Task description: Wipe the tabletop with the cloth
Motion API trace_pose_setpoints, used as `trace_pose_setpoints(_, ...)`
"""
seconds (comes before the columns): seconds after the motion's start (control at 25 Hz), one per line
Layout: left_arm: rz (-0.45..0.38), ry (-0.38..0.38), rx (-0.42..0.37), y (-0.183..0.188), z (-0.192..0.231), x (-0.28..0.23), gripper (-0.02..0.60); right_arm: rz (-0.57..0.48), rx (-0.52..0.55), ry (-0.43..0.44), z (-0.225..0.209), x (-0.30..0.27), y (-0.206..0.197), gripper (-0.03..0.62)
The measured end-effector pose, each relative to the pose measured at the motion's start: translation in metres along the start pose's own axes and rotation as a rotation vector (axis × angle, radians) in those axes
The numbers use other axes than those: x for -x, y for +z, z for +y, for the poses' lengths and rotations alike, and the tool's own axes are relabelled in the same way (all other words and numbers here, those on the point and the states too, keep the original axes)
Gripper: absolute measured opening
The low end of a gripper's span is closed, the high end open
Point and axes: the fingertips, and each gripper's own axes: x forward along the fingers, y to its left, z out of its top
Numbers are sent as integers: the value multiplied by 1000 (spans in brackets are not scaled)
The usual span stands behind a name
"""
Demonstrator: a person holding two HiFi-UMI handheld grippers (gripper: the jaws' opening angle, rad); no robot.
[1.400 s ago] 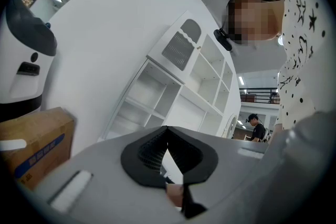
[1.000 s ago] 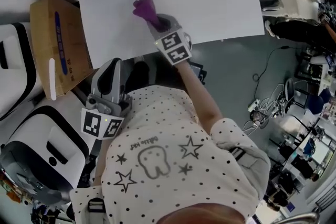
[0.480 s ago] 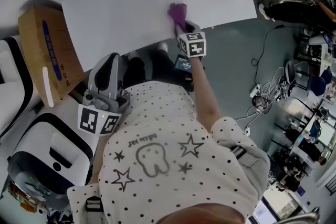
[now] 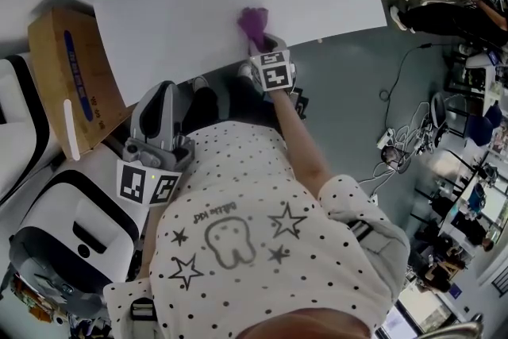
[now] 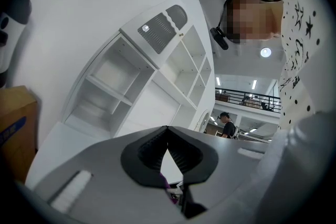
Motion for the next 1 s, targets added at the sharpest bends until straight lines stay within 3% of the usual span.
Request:
trace_pose_setpoints(0.28,-18,26,-5,3,3,13,-5,-1,32,13,56,-8,10,66)
trace_pose_setpoints(1.0,-66,158,-33,14,18,54,-5,-18,185,260,191,-25,35,64)
